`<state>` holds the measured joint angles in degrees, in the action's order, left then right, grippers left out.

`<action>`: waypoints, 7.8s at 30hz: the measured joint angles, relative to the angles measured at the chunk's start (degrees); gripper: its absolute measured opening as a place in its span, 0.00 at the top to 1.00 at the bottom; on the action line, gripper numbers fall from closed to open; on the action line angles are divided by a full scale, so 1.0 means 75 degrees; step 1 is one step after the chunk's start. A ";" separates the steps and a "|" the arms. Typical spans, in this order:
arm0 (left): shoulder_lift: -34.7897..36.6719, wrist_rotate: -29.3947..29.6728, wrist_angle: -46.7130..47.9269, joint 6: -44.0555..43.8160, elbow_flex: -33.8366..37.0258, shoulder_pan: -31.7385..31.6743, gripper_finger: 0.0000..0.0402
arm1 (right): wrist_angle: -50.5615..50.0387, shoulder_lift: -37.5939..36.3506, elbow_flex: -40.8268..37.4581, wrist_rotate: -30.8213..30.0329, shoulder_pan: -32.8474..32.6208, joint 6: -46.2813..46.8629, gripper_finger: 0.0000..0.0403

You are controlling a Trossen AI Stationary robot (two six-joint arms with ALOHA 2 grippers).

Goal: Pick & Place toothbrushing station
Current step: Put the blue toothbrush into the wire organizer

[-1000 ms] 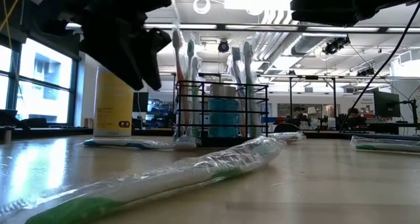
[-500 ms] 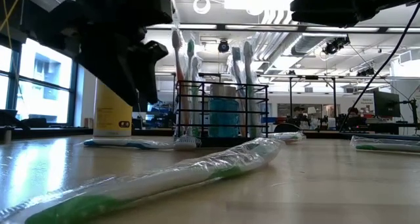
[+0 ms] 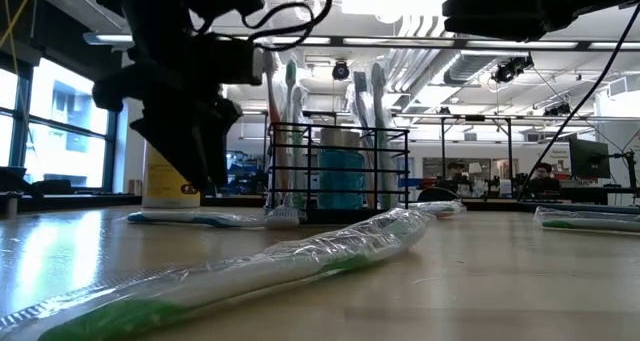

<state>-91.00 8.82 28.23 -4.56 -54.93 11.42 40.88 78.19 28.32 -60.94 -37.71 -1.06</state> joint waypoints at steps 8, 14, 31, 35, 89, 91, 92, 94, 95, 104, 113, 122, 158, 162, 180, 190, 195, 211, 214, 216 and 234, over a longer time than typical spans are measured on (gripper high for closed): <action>0.0000 0.0279 -0.0441 -0.0035 0.0445 -0.0140 0.50 | 0.0000 0.0000 0.0000 0.0002 0.0000 -0.0006 0.35; -0.0140 0.0235 -0.0793 -0.0058 0.0449 -0.0123 0.50 | 0.0000 0.0000 0.0000 0.0004 0.0000 -0.0009 0.35; -0.0733 -0.0610 -0.0661 -0.0417 0.0427 -0.0324 0.53 | -0.0009 -0.0003 0.0003 0.0006 0.0000 -0.0009 0.35; -0.0737 -0.0674 -0.0621 -0.0460 0.0427 -0.0324 0.65 | -0.0007 -0.0003 0.0003 0.0005 0.0000 -0.0009 0.35; -0.0671 -0.0059 0.4308 0.0068 -0.4020 0.2790 0.98 | -0.0003 0.0000 0.0003 0.0005 0.0000 -0.0003 0.35; -0.0539 -0.0153 0.3802 0.0853 -0.4201 0.3147 0.98 | 0.0000 0.0000 0.0003 0.0027 0.0000 -0.0003 0.35; -0.0449 -0.0185 0.3515 0.1162 -0.4253 0.3269 0.98 | 0.0000 0.0000 0.0003 0.0099 0.0000 -0.0003 0.35; -0.0186 -0.0214 0.3139 0.1665 -0.4246 0.3464 0.98 | 0.0019 0.0003 0.0003 0.0328 -0.0001 -0.0001 0.35; -0.0052 -0.0199 0.2893 0.1903 -0.4221 0.3496 0.98 | 0.0035 0.0003 0.0003 0.0478 -0.0001 -0.0003 0.35; 0.0495 -0.0788 0.0605 0.3644 -0.3445 0.2874 0.98 | 0.0438 0.0003 0.0003 0.2475 -0.0001 -0.0080 0.35; 0.0498 -0.2132 -0.2328 0.3325 -0.1930 0.1252 0.98 | 0.1060 0.0003 0.0003 0.3659 -0.0003 -0.0416 0.35; 0.0498 -0.1591 -0.5166 0.2837 -0.1249 0.1032 0.98 | 0.1733 0.0003 0.0003 0.3777 0.0000 -0.1083 0.35; -0.0857 0.0731 -0.7452 0.2139 -0.1027 0.0772 0.98 | 0.2341 0.0006 0.0003 0.5574 0.1396 -0.0463 0.36; -0.0860 0.0731 -0.7469 0.2174 -0.1027 0.0775 0.98 | 0.2247 0.0006 0.0003 0.5561 0.1396 -0.0482 0.44; -0.0845 0.0629 -0.6690 0.2217 -0.1030 0.0778 0.85 | 0.2007 0.0006 0.0003 0.5558 0.1373 -0.0979 0.96; -0.0625 0.0500 -0.6142 0.2364 -0.1030 0.0792 0.67 | 0.1655 -0.0065 0.0003 0.4937 0.1134 -0.1250 0.97; 0.0040 0.1497 -0.5007 0.2023 -0.1032 0.0903 0.62 | 0.1184 -0.0391 0.0003 0.2755 0.0692 -0.1698 0.97; 0.1020 0.4563 -0.2294 -0.0233 -0.1004 0.1492 0.62 | 0.0207 -0.0816 0.0006 0.2568 0.1944 -0.0579 0.97; 0.1017 0.4563 -0.2129 -0.0233 -0.1004 0.1495 0.62 | -0.0183 -0.0816 0.0006 0.3189 0.2370 0.0068 0.97; 0.1017 0.4566 -0.2081 -0.0233 -0.1004 0.1492 0.62 | -0.0460 -0.0813 0.0006 0.3610 0.2595 0.0484 0.97; 0.1014 0.4569 -0.1853 -0.0376 -0.1004 0.1483 0.62 | -0.0737 0.0270 0.0012 0.4999 0.3537 0.1940 0.97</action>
<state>-83.40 43.09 14.34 -7.38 -62.46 22.55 35.36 80.22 28.40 -23.45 -11.19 13.49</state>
